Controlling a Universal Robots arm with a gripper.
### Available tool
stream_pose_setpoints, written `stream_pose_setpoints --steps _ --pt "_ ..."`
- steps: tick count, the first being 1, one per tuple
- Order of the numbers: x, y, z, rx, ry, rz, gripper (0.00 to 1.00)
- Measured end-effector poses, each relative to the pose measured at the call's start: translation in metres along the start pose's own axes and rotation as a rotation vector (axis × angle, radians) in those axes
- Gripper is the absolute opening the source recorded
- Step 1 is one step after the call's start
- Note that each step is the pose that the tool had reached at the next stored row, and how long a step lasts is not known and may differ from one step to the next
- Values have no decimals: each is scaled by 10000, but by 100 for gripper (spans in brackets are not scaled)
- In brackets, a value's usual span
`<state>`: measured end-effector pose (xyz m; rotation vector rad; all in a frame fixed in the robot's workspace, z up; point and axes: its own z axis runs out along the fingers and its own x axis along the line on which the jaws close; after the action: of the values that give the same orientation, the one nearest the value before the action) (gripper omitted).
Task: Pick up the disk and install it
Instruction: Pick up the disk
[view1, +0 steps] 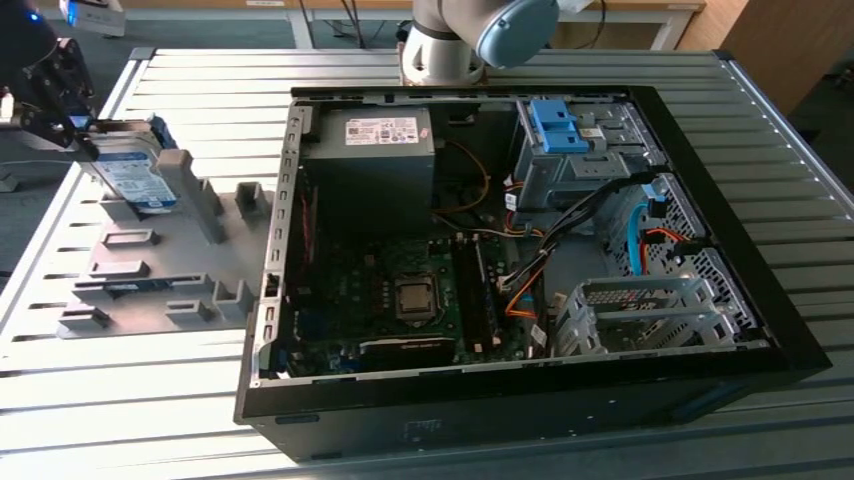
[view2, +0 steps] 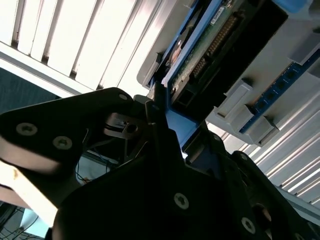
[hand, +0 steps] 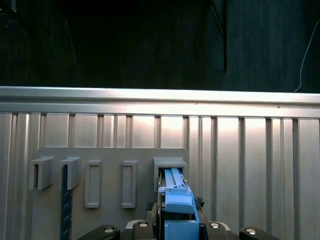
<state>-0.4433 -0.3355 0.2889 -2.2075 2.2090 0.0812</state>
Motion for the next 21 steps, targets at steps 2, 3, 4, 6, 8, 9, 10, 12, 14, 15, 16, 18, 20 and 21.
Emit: stream_pose_setpoints --steps 2,3,4,6,8,9,10,12,14,15,16,18,20,21 --pt "27 0 0 0 0 7 37" --pt "40 0 0 0 0 11 37" --pt "47 0 1 1 1 17 37" --pt "49 0 4 5 0 132 37" --pt "50 0 7 18 -5 430 37" --pt "50 1 8 24 -8 571 37" --pt "50 0 8 26 -10 585 37" --pt "54 0 10 28 -11 565 37" --pt "54 0 11 17 -6 303 37" --pt "54 0 11 12 -3 205 37" --pt "54 0 11 11 -3 199 37" --pt "54 0 11 11 -2 198 37" --pt "54 0 10 10 -3 198 37" --pt "54 0 11 11 -2 197 37"
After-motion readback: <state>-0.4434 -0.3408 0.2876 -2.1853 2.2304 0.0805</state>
